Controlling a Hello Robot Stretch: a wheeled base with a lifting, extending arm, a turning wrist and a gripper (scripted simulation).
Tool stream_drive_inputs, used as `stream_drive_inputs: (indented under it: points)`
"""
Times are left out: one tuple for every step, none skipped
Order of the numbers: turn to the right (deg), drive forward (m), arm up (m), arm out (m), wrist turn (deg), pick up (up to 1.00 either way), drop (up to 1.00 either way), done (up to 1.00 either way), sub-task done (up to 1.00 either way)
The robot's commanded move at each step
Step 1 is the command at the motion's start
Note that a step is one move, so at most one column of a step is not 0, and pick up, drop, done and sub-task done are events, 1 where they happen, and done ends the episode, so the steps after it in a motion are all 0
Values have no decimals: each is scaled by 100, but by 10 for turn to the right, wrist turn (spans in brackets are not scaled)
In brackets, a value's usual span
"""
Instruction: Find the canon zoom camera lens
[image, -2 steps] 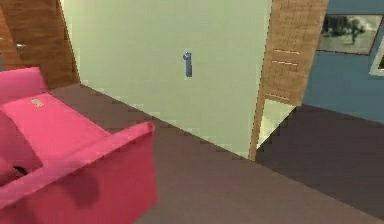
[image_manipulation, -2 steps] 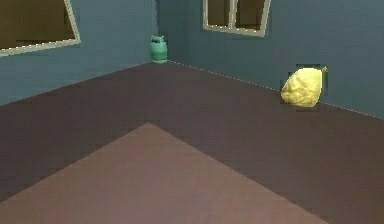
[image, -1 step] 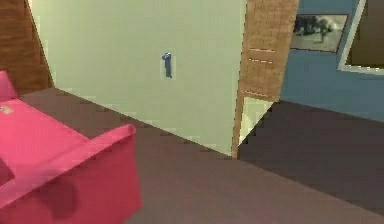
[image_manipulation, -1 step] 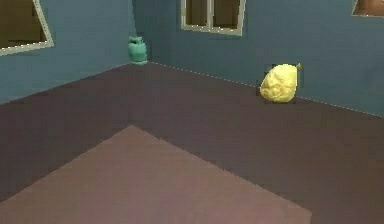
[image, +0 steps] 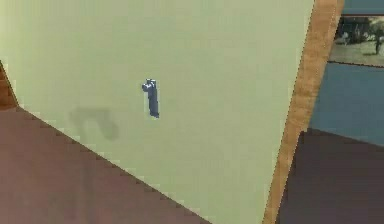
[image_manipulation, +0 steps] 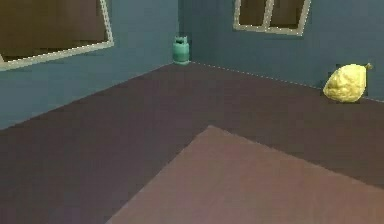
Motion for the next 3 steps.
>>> stream_drive_inputs:
  points:
    - [-210, 0, 0, 0, 0, 0, 0, 0, 0]
    - [0, 40, 0, 0, 0, 0, 0, 0, 0]
    - [-330, 0, 0, 0, 0, 0, 0, 0, 0]
